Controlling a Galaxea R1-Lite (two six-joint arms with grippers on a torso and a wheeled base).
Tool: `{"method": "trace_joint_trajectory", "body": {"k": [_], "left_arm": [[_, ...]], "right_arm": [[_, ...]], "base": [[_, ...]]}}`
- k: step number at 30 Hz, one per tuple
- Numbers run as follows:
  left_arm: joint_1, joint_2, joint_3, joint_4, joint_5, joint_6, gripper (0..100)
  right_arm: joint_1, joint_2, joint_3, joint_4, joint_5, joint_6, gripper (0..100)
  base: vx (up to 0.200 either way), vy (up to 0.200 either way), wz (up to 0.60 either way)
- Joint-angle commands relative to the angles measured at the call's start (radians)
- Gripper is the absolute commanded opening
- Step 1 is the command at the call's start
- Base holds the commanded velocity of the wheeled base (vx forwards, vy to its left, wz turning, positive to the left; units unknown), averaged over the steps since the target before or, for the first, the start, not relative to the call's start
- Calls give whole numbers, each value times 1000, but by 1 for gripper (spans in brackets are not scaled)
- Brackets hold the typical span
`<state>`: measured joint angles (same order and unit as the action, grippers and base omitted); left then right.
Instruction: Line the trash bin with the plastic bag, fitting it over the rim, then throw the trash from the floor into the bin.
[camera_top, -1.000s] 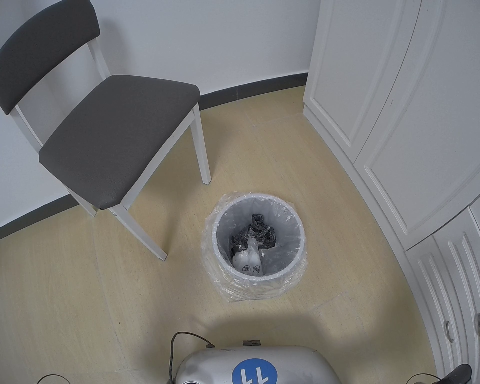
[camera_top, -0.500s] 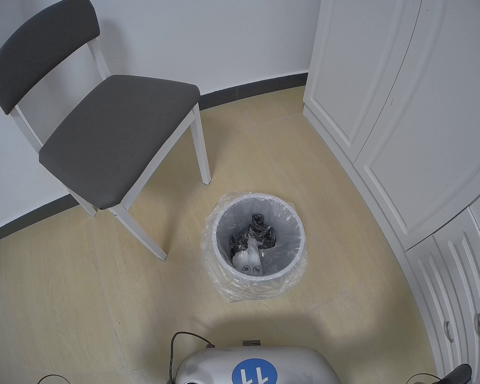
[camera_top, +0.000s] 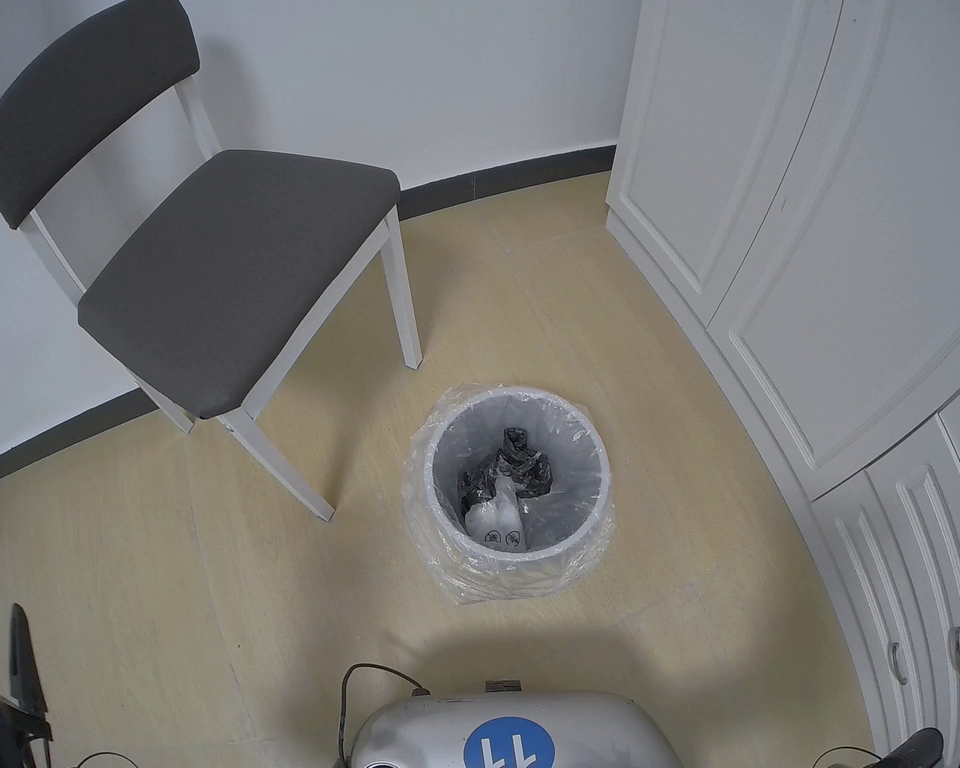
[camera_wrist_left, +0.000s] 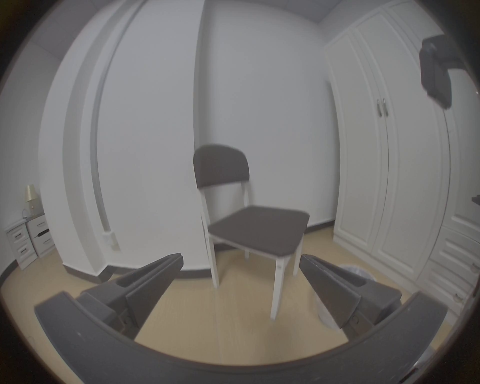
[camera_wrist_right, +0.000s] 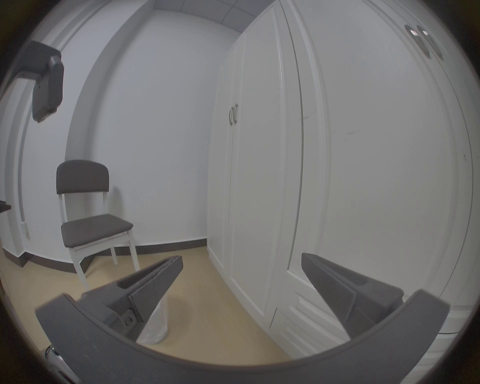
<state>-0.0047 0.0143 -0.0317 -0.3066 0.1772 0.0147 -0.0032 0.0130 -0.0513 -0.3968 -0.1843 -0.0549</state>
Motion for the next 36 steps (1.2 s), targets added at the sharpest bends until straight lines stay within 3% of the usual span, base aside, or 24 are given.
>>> {"method": "trace_joint_trajectory", "body": {"k": [1, 5, 16, 21, 25, 36], "left_arm": [[0, -11, 32, 124, -1, -15, 100], [0, -13, 32, 241, -2, -21, 100], [0, -11, 29, 251, 2, -25, 100], [0, -11, 30, 261, -74, -28, 100], [0, -13, 32, 262, -108, -88, 100], [0, -13, 32, 262, -117, -75, 100]], "right_arm": [[0, -13, 51, 3, 2, 7, 100], [0, -13, 51, 108, 0, 7, 100], [0, -13, 51, 242, 0, 24, 100], [0, -11, 51, 316, 0, 26, 100], [0, -11, 51, 325, 12, 78, 100], [0, -11, 51, 326, 78, 109, 100]], "base": [[0, 0, 0], [0, 0, 0], [0, 0, 0], [0, 0, 0], [0, 0, 0], [0, 0, 0]]}}
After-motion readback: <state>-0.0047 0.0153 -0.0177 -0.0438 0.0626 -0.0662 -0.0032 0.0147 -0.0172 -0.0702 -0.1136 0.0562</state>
